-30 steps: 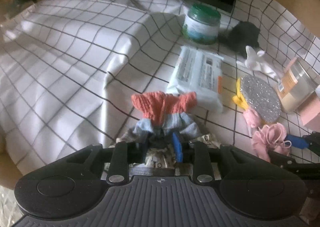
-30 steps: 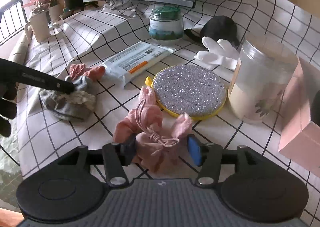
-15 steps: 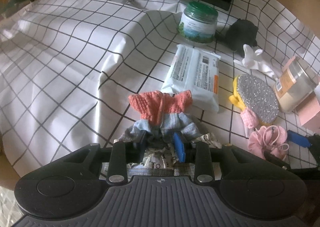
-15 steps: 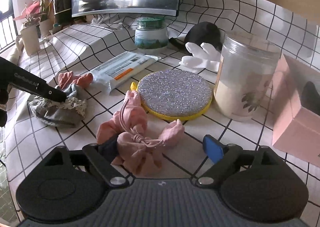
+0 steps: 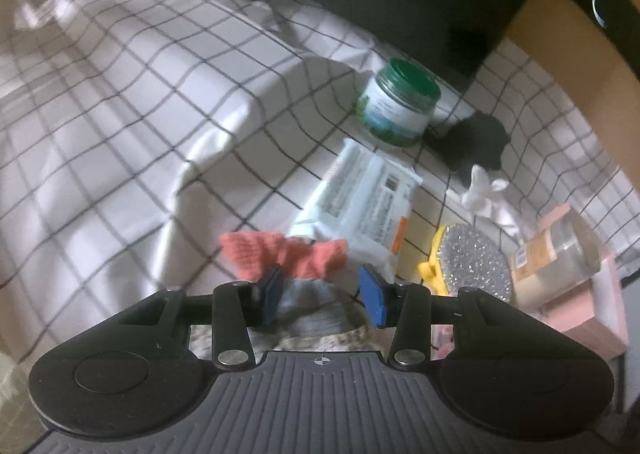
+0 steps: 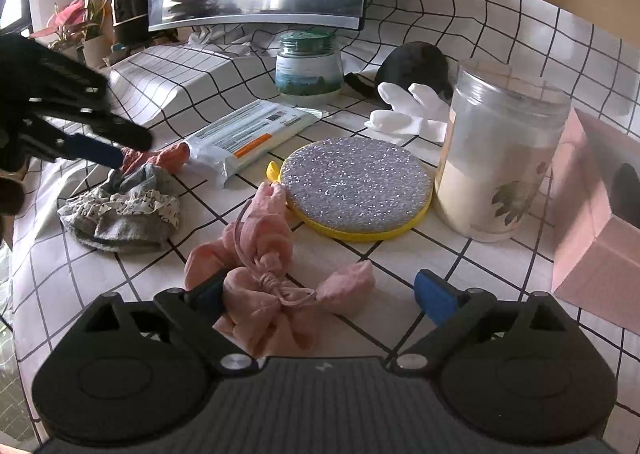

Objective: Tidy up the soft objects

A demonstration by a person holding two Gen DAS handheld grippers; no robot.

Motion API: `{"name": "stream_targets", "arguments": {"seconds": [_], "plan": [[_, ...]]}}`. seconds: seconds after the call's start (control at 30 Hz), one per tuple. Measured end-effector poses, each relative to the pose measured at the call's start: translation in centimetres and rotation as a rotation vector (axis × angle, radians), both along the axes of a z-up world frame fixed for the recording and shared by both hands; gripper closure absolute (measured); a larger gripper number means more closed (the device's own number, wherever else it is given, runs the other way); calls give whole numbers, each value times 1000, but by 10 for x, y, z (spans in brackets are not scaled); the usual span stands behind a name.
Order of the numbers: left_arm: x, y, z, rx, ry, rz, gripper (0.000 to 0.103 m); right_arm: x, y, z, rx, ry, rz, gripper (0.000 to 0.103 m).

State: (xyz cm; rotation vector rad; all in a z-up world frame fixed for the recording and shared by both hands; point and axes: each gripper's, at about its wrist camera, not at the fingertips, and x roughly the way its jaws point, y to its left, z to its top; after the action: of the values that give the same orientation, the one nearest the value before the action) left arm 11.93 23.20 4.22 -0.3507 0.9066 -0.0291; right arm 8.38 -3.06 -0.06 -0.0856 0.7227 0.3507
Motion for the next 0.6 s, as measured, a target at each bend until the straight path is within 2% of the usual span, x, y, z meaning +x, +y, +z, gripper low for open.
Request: {"name": "stream_targets", "arguments": {"seconds": [0.13, 0.17, 0.2, 0.23, 0.27, 0.3, 0.37, 0.43, 0.53, 0.6], "plan": [[3, -25, -12, 175, 2, -26, 56, 0, 0, 0, 0, 0, 1, 6], [1, -27, -13, 185, -2, -33, 52, 0, 0, 0, 0, 0, 1, 6], [0, -29, -14, 184, -2, -48, 44, 0, 0, 0, 1, 0, 1, 6], [-1, -30, -14, 172, 0, -70, 38, 0, 0, 0, 1, 1, 3, 5], [0, -31, -15, 157, 1, -91, 29, 0, 0, 0, 1, 2, 6, 4], [0, -31, -15, 136, 1, -112, 25, 1, 0, 0, 1, 3, 10, 3], [-2, -32, -15, 108, -2, -120, 27, 1, 1, 0, -1, 5, 17, 2], [-9, -28, -10, 98, -37, -83, 30, 1, 0, -1, -1, 6, 20, 2], [-20, -22, -4, 191, -95, 10, 31, 2, 0, -1, -1, 6, 22, 2], [-16, -10, -7, 186, -68, 81, 33, 2, 0, -1, -1, 6, 22, 1]]}}
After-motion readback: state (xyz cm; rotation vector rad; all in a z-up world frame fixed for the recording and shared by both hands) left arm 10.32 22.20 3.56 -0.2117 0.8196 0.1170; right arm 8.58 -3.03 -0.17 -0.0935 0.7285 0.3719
